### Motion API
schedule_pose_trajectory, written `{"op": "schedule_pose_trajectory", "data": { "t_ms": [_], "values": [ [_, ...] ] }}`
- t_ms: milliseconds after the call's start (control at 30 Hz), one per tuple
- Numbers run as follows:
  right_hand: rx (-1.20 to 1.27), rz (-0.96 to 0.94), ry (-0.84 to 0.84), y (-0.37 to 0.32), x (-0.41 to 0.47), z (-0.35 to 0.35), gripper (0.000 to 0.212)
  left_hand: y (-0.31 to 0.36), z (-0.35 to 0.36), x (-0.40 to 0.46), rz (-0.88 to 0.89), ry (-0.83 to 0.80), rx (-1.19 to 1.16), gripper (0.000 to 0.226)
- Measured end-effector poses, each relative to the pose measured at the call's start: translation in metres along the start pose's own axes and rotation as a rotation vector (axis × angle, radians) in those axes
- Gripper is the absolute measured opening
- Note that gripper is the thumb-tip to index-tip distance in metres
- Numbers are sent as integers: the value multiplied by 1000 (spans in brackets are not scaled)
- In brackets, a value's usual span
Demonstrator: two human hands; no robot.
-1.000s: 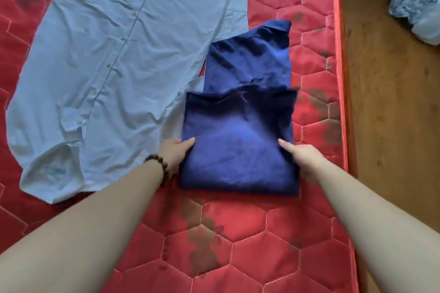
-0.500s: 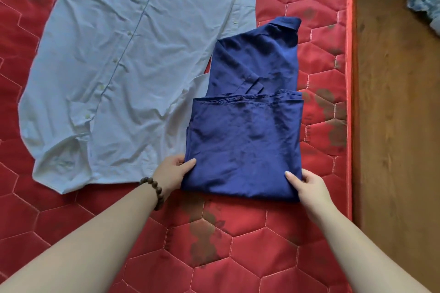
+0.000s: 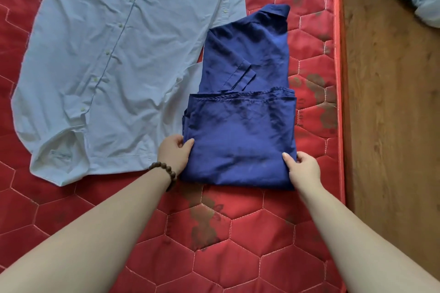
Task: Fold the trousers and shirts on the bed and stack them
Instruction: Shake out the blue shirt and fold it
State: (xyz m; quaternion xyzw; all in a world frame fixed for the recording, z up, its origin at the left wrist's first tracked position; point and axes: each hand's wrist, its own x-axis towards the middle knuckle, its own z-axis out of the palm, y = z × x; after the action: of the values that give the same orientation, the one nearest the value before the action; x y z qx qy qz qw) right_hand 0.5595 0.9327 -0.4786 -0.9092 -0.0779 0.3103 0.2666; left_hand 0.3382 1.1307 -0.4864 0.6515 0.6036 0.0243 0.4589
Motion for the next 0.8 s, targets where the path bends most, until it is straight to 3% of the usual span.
{"op": "schedule_pose_trajectory", "data": {
  "t_ms": [100, 167, 267, 367, 500, 700, 800],
  "values": [
    [-104, -90, 156, -3, -13, 1, 29, 8, -2, -16, 105, 259, 132, 18],
    [-291, -372, 303, -7, -17, 7, 40, 12, 1, -22, 419, 369, 315, 26],
    [-538, -832, 271, -15, -16, 31, 47, 21, 23, -24, 835, 213, 530, 44],
    [-738, -1027, 64, -20, -8, 59, 57, 21, 50, -17, 963, -28, 865, 59],
    [-860, -980, -26, -8, 9, 72, 63, -2, 58, 12, 868, -100, 989, 67],
    [-878, -660, 111, 1, 35, 36, 67, -4, 37, 25, 677, 54, 840, 63],
    [-834, -668, 181, -6, 47, 19, 67, 10, 26, 30, 731, 188, 662, 54]
  ]
}}
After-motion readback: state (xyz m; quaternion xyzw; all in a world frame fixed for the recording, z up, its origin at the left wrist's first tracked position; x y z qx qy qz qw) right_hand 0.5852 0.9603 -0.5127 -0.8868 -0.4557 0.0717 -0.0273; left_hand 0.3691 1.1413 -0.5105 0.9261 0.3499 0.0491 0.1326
